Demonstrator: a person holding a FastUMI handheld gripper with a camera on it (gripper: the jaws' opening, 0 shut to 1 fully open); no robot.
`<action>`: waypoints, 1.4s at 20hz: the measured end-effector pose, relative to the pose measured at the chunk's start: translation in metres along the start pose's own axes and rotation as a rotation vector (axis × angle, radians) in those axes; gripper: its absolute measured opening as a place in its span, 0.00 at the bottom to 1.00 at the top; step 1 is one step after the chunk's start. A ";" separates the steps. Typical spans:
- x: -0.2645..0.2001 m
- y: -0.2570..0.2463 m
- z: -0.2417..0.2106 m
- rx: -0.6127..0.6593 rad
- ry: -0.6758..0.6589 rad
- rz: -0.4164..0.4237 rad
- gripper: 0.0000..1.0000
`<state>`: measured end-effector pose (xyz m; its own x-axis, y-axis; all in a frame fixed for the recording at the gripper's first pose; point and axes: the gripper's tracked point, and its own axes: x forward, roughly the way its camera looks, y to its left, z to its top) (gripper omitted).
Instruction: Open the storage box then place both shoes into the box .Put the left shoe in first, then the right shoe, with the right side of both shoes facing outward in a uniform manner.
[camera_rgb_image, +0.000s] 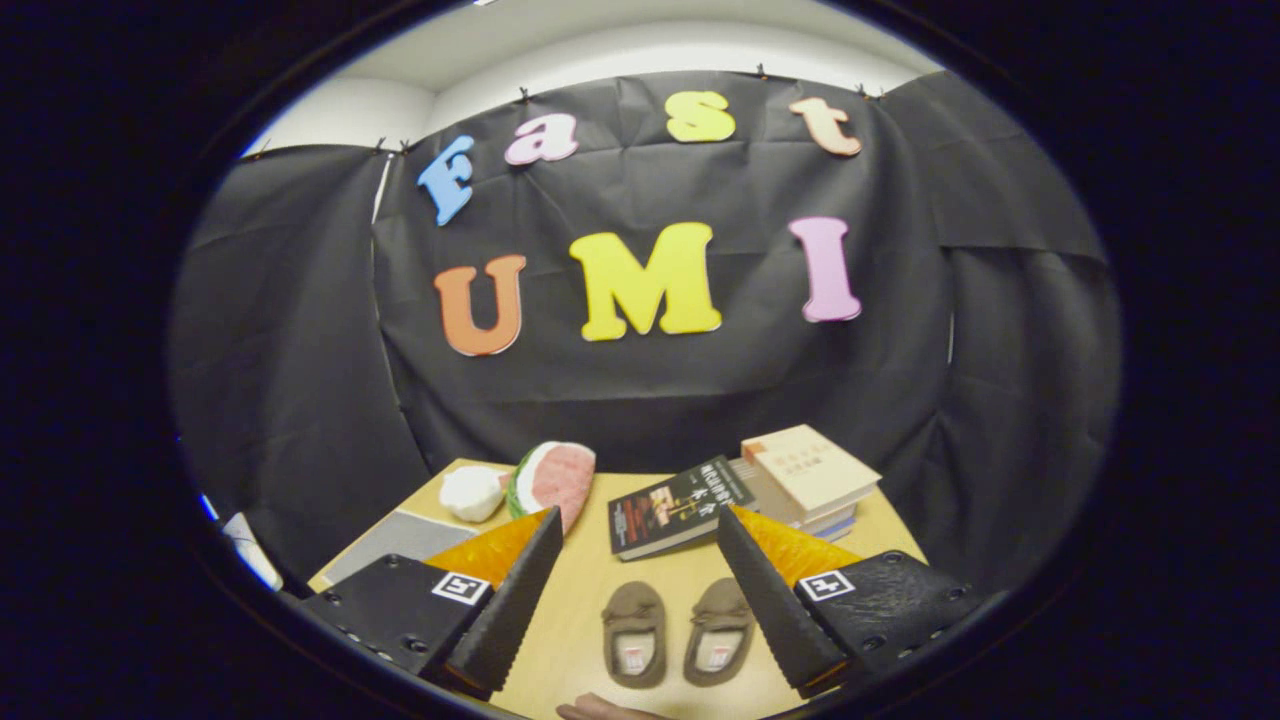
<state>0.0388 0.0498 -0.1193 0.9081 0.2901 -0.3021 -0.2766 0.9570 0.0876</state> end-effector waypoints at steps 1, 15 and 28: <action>0.010 0.011 -0.011 0.010 0.032 0.038 0.96; 0.104 0.168 -0.176 0.362 0.639 0.574 0.95; 0.118 0.212 -0.213 0.627 0.858 0.748 0.94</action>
<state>0.0201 0.2865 -0.3387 0.0438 0.8792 -0.4744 -0.2204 0.4716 0.8538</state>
